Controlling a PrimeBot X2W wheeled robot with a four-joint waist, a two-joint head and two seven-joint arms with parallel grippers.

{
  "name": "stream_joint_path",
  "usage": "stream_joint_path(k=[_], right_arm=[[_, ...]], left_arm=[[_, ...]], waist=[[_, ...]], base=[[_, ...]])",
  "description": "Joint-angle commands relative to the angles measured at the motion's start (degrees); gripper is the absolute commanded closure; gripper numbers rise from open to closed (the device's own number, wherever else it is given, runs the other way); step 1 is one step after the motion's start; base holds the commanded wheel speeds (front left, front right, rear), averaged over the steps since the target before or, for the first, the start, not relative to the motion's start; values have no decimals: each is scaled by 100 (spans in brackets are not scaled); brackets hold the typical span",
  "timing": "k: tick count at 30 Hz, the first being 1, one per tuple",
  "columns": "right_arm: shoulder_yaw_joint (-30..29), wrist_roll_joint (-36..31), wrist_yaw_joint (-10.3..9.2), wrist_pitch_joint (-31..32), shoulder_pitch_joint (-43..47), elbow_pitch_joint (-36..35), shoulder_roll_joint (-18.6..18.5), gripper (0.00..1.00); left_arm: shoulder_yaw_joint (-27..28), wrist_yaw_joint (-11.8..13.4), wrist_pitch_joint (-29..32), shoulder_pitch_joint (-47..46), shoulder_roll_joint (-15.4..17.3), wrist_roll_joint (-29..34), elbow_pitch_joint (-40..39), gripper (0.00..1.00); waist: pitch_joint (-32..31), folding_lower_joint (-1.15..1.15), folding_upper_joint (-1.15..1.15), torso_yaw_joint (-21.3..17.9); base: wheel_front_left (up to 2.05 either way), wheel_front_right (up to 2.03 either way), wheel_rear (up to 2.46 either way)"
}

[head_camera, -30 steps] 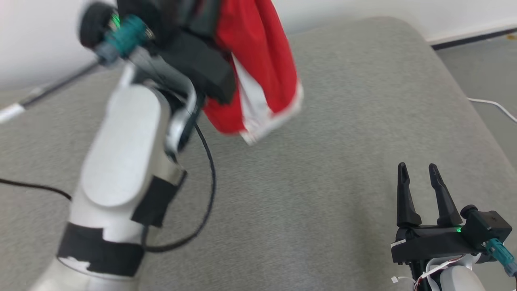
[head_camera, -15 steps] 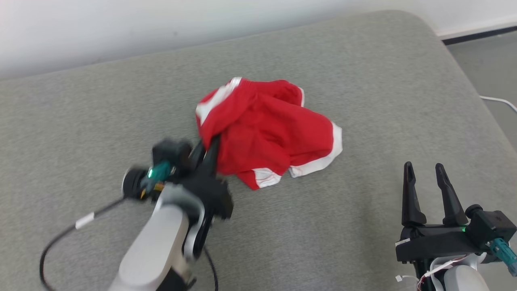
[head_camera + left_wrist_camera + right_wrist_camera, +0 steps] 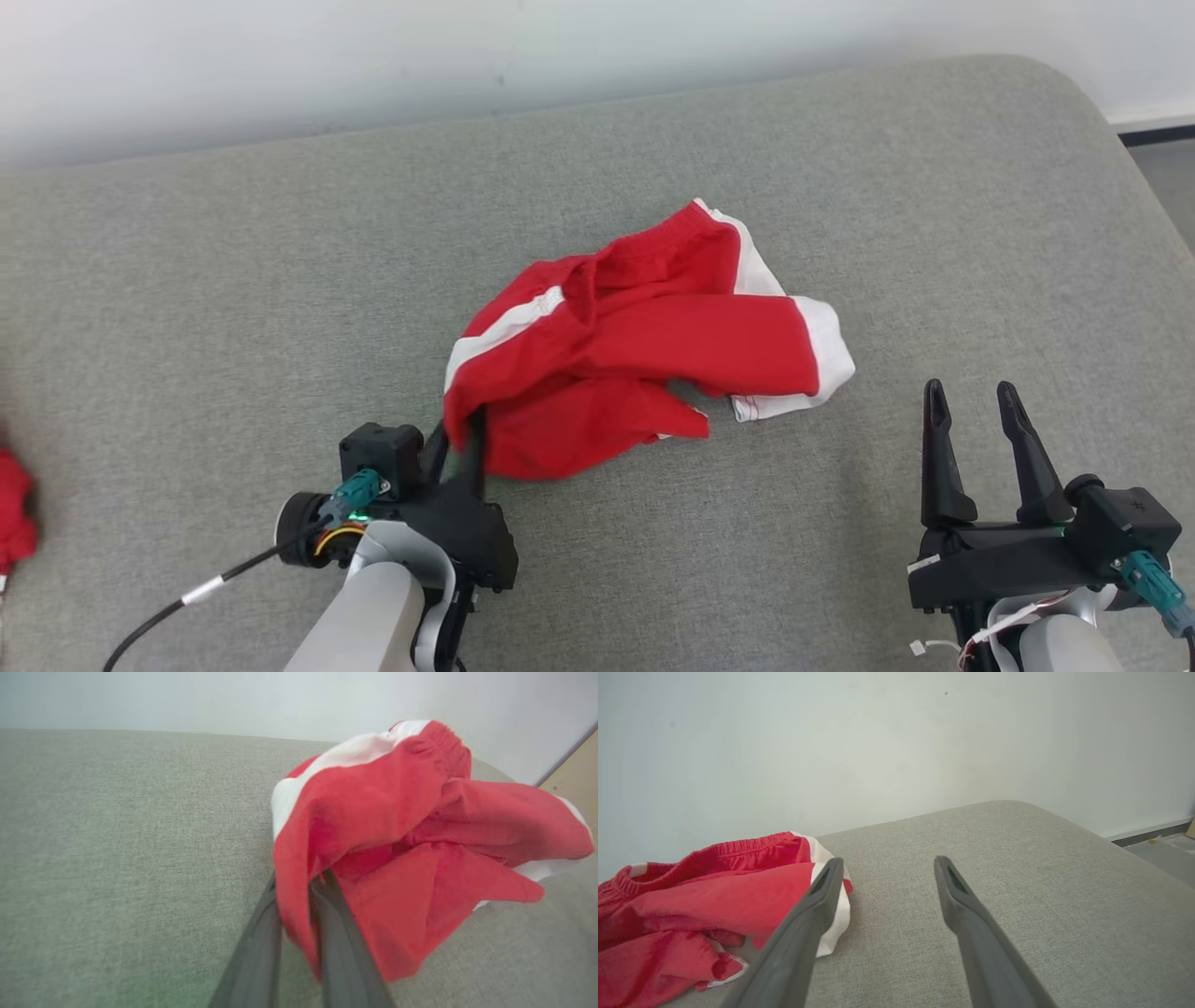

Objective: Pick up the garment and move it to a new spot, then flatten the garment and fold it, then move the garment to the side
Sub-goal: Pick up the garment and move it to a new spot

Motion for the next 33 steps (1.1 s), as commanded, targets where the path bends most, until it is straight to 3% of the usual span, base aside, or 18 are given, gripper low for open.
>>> stream_joint_path(k=[1,6,13,23,33], right_arm=[[-7,-42,-12,-2,31,-1,1,0],[-71,-81,-12,-1,144,4,-1,0],[-121,-92,-12,-1,269,-6,-30,0],[-64,-112,-12,-2,379,-35,-73,0],[34,-87,-12,-2,517,-13,-117,0]], left_arm=[[-18,-26,-62,82,-10,52,-28,0],[-75,-83,-226,148,-9,205,-422,0],[202,49,-256,453,207,386,-1454,0],[1307,268,-260,1540,735,867,-3139,0],[1964,121,-260,2692,742,1137,-3708,0]], waist=[[-58,0,0,57],[-223,0,0,189],[-441,0,0,446],[-693,0,0,722],[-883,0,0,838]], base=[[0,0,0],[0,0,0],[0,0,0],[0,0,0],[0,0,0]])
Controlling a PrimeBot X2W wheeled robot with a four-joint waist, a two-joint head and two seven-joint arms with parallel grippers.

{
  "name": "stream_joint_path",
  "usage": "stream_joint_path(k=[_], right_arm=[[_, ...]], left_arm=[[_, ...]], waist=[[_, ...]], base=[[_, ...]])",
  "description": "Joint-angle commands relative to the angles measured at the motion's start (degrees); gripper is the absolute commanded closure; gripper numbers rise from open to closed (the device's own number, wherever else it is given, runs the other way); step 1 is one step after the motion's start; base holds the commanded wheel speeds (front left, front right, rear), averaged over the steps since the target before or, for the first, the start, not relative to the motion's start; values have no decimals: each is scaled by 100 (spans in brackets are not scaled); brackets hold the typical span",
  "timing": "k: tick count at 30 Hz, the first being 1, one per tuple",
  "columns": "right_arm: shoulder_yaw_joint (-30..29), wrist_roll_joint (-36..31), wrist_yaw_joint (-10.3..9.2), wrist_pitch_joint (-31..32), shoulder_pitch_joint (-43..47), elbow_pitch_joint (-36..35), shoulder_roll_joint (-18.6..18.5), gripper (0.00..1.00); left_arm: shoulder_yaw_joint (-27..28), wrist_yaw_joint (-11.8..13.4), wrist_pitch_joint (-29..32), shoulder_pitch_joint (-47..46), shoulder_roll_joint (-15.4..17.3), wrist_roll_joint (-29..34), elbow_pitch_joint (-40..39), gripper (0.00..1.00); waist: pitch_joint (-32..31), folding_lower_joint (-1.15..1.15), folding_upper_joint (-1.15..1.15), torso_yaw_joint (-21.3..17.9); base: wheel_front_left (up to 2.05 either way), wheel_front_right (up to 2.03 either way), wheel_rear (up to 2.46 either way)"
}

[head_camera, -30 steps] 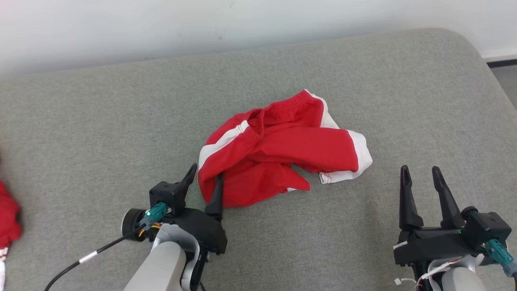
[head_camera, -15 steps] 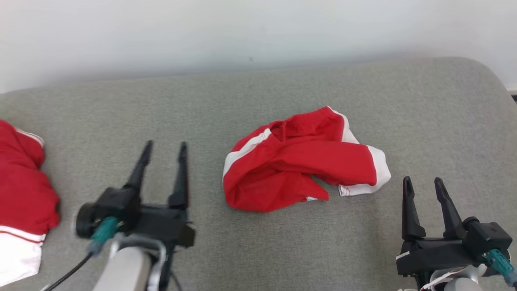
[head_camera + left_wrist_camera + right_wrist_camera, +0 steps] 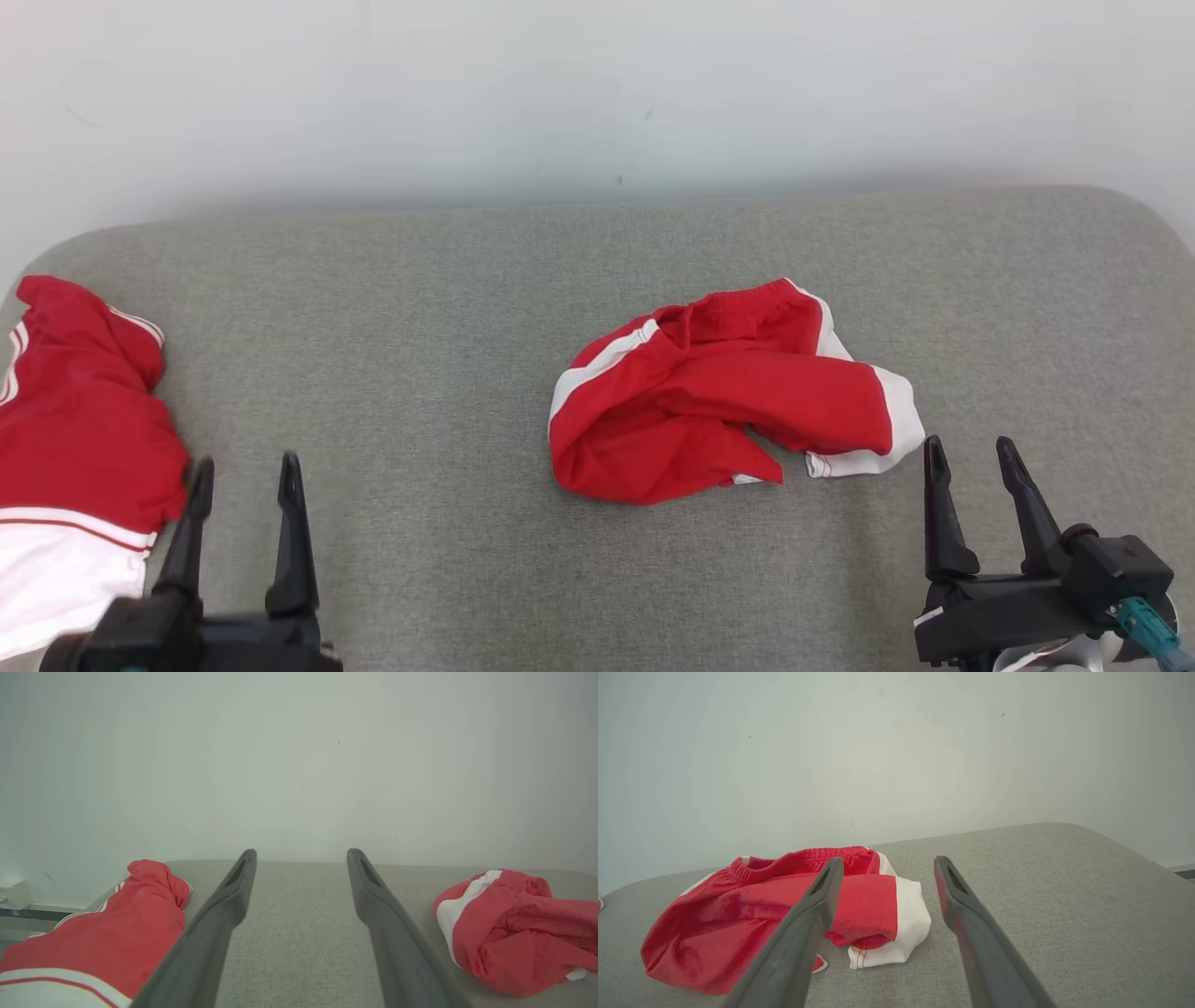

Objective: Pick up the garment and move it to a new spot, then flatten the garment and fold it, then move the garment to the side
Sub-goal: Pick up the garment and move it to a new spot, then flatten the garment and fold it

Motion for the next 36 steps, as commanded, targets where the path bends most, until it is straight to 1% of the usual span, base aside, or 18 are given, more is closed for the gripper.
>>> stream_joint_path(k=[1,8,14,26,36], right_arm=[[19,5,-12,-2,51,-14,-27,0],[241,-12,-12,-2,86,21,-93,0],[455,-23,-12,-2,146,131,-138,0],[582,-7,-12,-2,203,195,-143,0],[609,16,-12,-3,207,225,-171,0]], left_arm=[[36,-42,-19,156,-30,89,-27,0],[221,-217,-19,531,-300,268,80,0],[371,-368,-19,602,-476,445,184,0],[647,-586,-19,663,-627,688,225,0],[735,-675,-19,638,-705,809,287,0]], waist=[[-44,1,0,43],[-108,1,0,75],[-185,1,0,119],[-252,1,0,146],[-242,1,0,180]], base=[[0,0,0],[0,0,0],[0,0,0],[0,0,0],[0,0,0]])
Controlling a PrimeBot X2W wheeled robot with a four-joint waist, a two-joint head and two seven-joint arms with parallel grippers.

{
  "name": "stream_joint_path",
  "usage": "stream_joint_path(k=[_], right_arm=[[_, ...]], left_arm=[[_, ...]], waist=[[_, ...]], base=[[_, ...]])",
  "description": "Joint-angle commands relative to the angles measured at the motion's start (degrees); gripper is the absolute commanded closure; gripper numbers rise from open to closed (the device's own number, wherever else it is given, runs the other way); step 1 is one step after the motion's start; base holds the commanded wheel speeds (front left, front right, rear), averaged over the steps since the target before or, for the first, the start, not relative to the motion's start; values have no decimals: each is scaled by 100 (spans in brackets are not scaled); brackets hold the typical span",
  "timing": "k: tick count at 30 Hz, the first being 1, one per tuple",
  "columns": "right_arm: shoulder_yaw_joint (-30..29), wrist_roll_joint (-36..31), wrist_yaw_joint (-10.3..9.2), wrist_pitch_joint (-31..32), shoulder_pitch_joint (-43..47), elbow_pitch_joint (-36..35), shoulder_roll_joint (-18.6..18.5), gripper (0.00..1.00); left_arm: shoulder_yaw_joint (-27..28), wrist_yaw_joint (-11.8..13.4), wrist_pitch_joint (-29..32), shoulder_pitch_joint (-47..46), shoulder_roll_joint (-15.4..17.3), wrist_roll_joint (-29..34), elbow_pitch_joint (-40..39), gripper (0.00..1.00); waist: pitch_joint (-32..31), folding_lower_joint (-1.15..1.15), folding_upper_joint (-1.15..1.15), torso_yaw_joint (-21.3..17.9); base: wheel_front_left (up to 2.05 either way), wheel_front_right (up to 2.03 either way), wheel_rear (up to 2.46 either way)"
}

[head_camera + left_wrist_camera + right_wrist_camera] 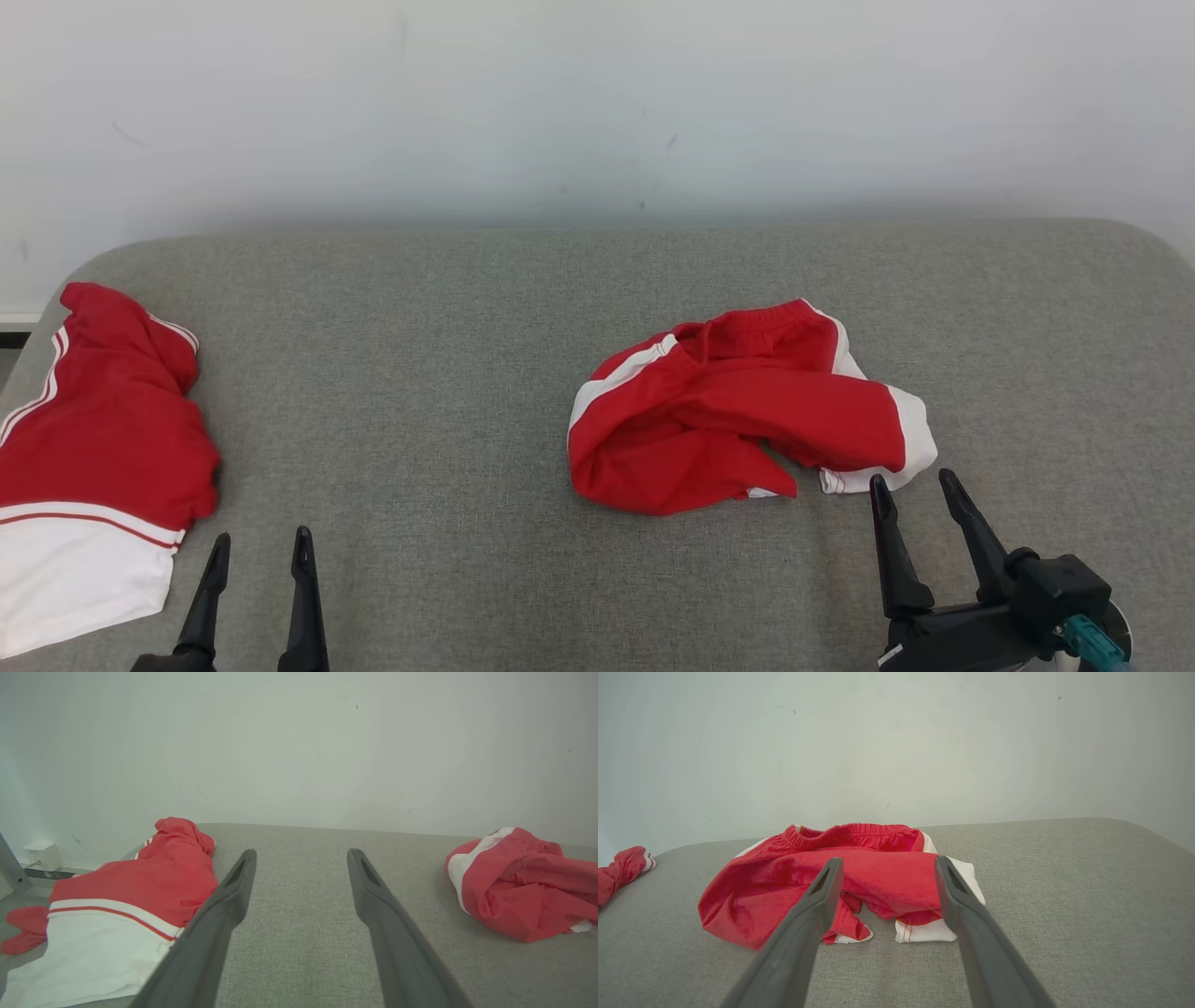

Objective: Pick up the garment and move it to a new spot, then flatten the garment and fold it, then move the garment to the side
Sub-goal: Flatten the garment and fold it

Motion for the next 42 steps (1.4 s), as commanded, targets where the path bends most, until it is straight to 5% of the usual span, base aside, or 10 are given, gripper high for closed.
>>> stream_joint_path(k=[1,19,38,39,40,42], right_arm=[[8,22,-12,-3,72,-1,-34,0],[137,46,-12,-2,-184,252,-172,0],[943,439,-12,0,-1493,2738,-603,0],[1023,480,-12,0,-1544,2846,-604,24],[1061,531,-12,-1,-1611,2902,-601,100],[1141,622,-12,-1,-1686,2979,-589,100]], left_arm=[[17,-26,-19,2,-10,51,9,0],[-19,-116,-20,-147,-96,111,101,0],[-564,-156,-20,-577,-122,-42,319,0],[-564,-158,-20,-588,-122,-39,338,0],[-563,-160,-20,-595,-123,-39,355,0],[-538,-163,-20,-581,-122,-36,379,0]], waist=[[0,0,0,2],[139,0,0,187],[550,0,0,1092],[549,0,0,1106],[542,0,0,1114],[507,0,0,1098]], base=[[0,0,0],[0,0,0],[0,0,0],[0,0,0],[0,0,0],[0,0,0]])
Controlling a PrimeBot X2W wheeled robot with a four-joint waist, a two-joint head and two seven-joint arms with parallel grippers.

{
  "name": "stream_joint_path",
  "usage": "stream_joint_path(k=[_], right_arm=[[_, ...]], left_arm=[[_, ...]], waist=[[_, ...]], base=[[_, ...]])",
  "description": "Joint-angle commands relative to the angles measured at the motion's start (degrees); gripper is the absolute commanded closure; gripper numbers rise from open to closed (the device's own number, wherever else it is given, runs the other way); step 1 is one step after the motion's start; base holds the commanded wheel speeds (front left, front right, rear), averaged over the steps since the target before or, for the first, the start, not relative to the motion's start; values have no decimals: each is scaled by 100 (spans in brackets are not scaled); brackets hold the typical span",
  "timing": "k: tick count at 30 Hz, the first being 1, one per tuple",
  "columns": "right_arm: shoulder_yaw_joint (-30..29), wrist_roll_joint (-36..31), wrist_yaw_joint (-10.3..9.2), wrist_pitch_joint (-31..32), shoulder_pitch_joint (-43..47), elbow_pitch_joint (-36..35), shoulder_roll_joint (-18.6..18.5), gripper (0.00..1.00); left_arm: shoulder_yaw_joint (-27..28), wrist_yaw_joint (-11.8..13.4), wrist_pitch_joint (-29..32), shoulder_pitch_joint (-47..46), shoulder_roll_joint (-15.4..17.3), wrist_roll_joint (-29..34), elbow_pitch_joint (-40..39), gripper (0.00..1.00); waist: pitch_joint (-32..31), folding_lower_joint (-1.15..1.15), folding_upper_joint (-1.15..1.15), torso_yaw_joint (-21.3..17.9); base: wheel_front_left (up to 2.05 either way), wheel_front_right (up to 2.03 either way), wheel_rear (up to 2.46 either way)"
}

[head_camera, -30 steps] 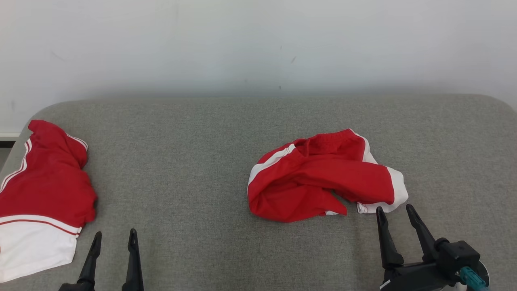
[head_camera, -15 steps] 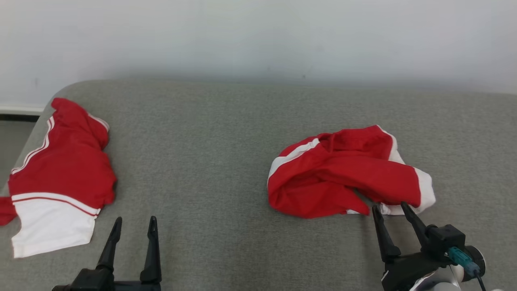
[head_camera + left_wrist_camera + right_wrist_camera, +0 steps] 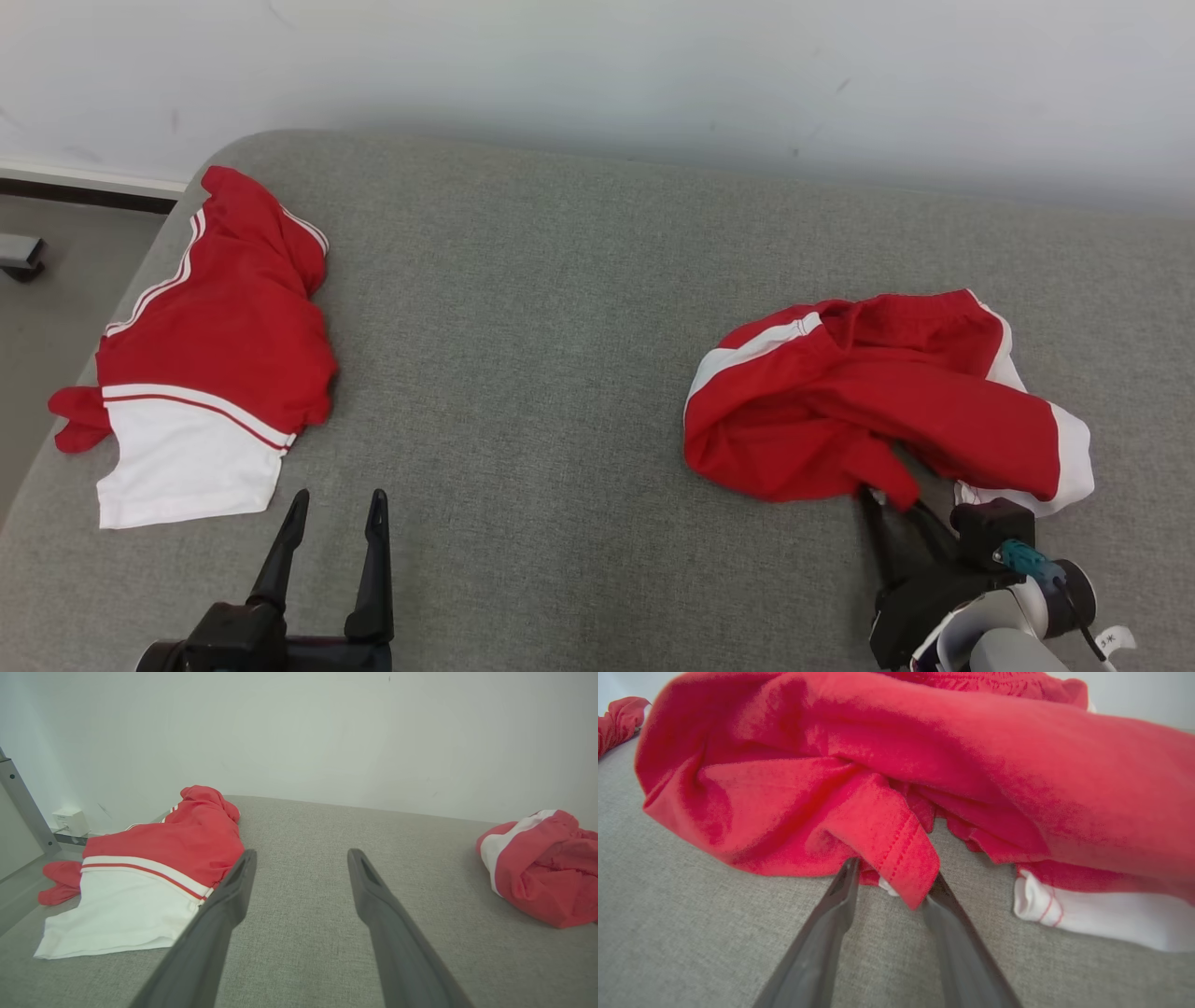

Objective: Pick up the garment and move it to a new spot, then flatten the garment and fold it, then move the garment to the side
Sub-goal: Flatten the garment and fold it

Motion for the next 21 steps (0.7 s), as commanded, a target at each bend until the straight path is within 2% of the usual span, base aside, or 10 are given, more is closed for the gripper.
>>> stream_joint_path(k=[1,4,14,21], right_arm=[[69,107,-12,-1,-82,21,0,100],[92,180,-12,-1,-52,-112,-25,100],[-315,72,-12,-2,935,-1945,-183,100],[-655,118,-12,68,1731,-2682,-381,100]], left_arm=[[47,-17,-20,-32,-6,15,29,0],[71,-19,-20,47,-8,28,68,0],[26,-40,-20,196,-4,-36,162,0],[-49,-23,-20,242,-2,-105,182,0]], waist=[[-55,-1,-1,-31],[-127,-1,-1,-103],[-516,-1,-1,-681],[-567,-1,-1,-942]], base=[[0,0,0],[0,0,0],[0,0,0],[0,0,0]])
